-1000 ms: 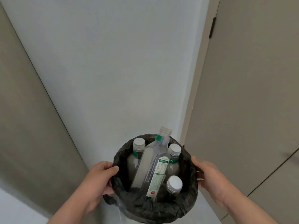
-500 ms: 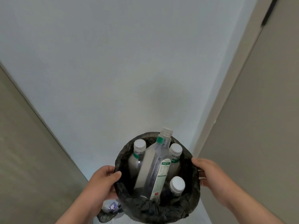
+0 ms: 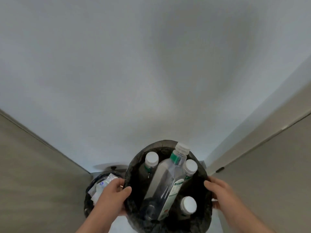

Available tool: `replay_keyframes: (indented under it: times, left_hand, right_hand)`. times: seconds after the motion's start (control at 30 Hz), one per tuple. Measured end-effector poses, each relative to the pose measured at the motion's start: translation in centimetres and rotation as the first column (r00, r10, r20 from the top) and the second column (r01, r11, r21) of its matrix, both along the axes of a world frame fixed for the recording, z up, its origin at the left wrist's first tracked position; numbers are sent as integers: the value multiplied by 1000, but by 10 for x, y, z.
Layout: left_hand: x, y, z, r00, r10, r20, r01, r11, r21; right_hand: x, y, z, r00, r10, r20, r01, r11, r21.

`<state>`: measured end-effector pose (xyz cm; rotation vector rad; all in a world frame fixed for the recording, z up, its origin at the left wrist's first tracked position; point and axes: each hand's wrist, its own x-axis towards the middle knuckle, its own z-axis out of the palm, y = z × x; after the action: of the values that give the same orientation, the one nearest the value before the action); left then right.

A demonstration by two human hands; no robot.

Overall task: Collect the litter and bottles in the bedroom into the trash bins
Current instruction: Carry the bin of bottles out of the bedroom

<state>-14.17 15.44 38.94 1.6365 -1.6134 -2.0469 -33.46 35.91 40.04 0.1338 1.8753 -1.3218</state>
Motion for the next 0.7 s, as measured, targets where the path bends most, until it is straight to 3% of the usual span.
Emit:
replay_keyframes:
  times: [0.37,0.7]
  left_hand:
    - [-46,-23,-247,992,-3,127,-2,999,36]
    - [-74,-36,-402,964,5,265,-18,999,46]
  right_hand:
    - [-71,-30,-264,967,253,-9,-244,941,233]
    - [-96,-59,-414,961,274,-43,-241,901,360]
